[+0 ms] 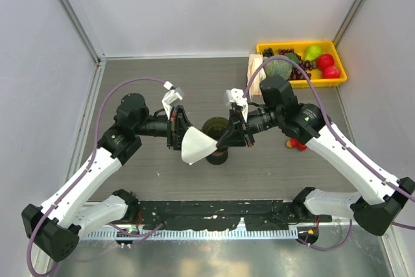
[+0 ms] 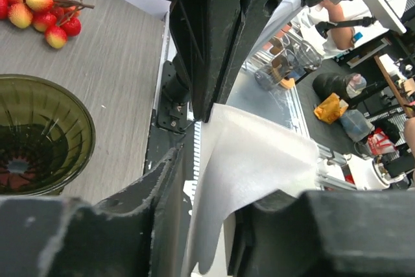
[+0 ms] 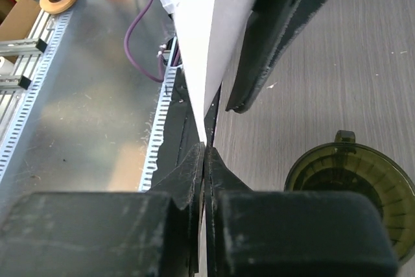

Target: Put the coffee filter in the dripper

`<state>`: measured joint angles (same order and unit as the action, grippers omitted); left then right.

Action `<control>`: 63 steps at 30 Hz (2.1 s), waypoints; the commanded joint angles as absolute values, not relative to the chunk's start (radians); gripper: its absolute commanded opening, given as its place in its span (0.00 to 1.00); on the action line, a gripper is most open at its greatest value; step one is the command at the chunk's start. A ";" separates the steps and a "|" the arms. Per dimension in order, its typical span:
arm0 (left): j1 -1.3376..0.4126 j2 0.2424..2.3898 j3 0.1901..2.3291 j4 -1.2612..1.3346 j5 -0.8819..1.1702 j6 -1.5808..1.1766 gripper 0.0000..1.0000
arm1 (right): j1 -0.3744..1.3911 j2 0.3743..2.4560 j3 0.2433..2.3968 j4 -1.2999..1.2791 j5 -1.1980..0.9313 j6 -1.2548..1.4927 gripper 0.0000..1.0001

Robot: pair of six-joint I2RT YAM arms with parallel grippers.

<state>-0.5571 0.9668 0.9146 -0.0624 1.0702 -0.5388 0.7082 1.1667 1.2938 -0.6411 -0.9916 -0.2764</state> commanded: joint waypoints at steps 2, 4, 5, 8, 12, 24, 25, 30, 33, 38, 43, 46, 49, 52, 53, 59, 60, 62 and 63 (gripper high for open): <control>-0.566 0.965 0.957 -0.028 1.074 -0.535 0.39 | 0.722 1.181 1.298 -0.589 -1.022 -0.242 0.05; -0.571 0.972 0.956 -0.026 1.074 -0.535 0.41 | 0.726 1.184 1.296 -0.592 -1.025 -0.241 0.05; -0.572 0.976 0.953 -0.026 1.074 -0.534 0.42 | 0.727 1.189 1.295 -0.594 -1.025 -0.242 0.05; -0.578 0.976 0.945 -0.028 1.072 -0.528 0.47 | 0.732 1.193 1.301 -0.609 -1.026 -0.241 0.05; -0.577 0.966 0.945 -0.071 1.071 -0.505 0.23 | 0.732 1.195 1.307 -0.640 -1.022 -0.258 0.05; -0.488 0.999 0.905 0.100 1.052 -0.847 0.00 | 0.759 1.092 1.365 -0.690 -0.611 -0.491 0.96; -0.488 1.009 0.907 0.106 1.045 -0.862 0.00 | 0.790 1.094 1.368 -0.696 -0.580 -0.517 0.97; -0.488 1.037 0.911 0.138 1.020 -0.946 0.00 | 0.883 1.127 1.362 -0.686 -0.422 -0.586 0.97; -0.488 1.040 0.920 0.123 1.017 -0.950 0.00 | 0.925 1.155 1.364 -0.677 -0.345 -0.614 0.96; -0.491 1.031 0.902 0.118 1.008 -0.943 0.00 | 0.959 1.177 1.377 -0.663 -0.302 -0.624 0.81; -0.497 1.029 0.893 0.095 0.999 -0.924 0.00 | 0.965 1.196 1.399 -0.667 -0.287 -0.623 0.65; -0.497 1.023 0.903 0.052 0.986 -0.888 0.00 | 0.965 1.190 1.399 -0.672 -0.285 -0.624 0.55; -0.499 1.017 0.900 0.034 0.976 -0.873 0.00 | 0.965 1.184 1.387 -0.670 -0.281 -0.632 0.47; -0.499 1.017 0.900 0.032 0.974 -0.868 0.00 | 0.965 1.177 1.378 -0.670 -0.281 -0.635 0.39; -0.500 1.016 0.900 0.034 0.973 -0.867 0.00 | 0.963 1.177 1.374 -0.670 -0.281 -0.637 0.38; -0.503 1.022 0.904 0.040 0.977 -0.861 0.12 | 0.965 1.164 1.364 -0.672 -0.295 -0.637 0.30; -0.505 1.022 0.904 0.041 0.977 -0.858 0.15 | 0.965 1.163 1.362 -0.672 -0.299 -0.637 0.29; -0.506 1.022 0.902 0.041 0.976 -0.848 0.20 | 0.963 1.160 1.361 -0.672 -0.305 -0.637 0.29; -0.506 1.022 0.899 0.041 0.976 -0.845 0.20 | 0.965 1.161 1.361 -0.669 -0.307 -0.632 0.29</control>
